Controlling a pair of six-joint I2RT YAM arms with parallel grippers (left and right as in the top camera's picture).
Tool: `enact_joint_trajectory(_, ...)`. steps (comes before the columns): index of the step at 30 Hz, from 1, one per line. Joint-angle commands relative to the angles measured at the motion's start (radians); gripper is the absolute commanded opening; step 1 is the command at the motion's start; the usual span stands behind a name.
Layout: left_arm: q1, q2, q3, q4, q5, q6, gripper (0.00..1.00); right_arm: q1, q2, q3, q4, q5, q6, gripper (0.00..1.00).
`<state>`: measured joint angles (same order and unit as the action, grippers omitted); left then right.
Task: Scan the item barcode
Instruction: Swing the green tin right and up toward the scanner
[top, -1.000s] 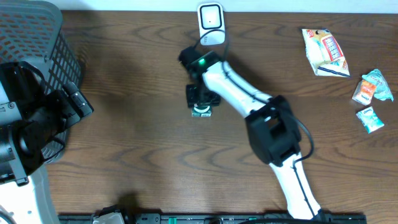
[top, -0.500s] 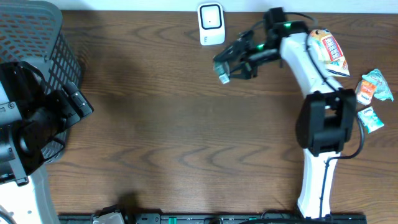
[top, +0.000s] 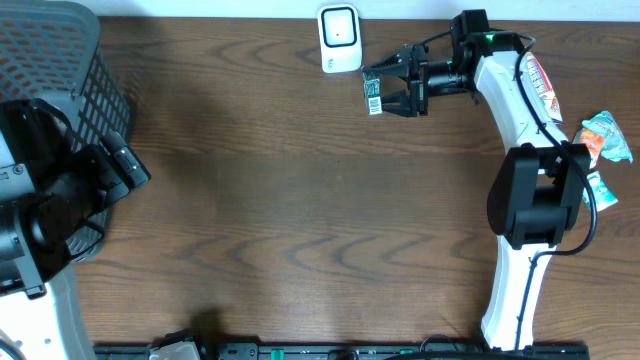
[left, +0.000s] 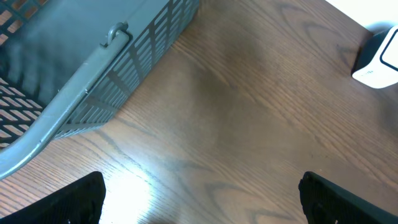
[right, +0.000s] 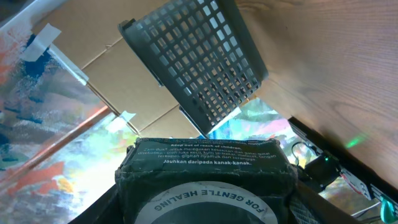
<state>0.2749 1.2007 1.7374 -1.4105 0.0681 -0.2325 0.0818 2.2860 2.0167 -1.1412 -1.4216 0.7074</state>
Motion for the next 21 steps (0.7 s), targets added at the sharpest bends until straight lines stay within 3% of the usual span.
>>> enact_joint_trajectory(1,0.005,0.0,-0.009,-0.002,-0.009,-0.002,0.97,0.01,-0.025,0.016,-0.002,-0.042,0.023,0.49)
enact_joint_trajectory(21,0.005,0.0,-0.009,-0.002,-0.009,-0.002,0.98,0.071,-0.025,0.016,0.106,0.121,0.131,0.47)
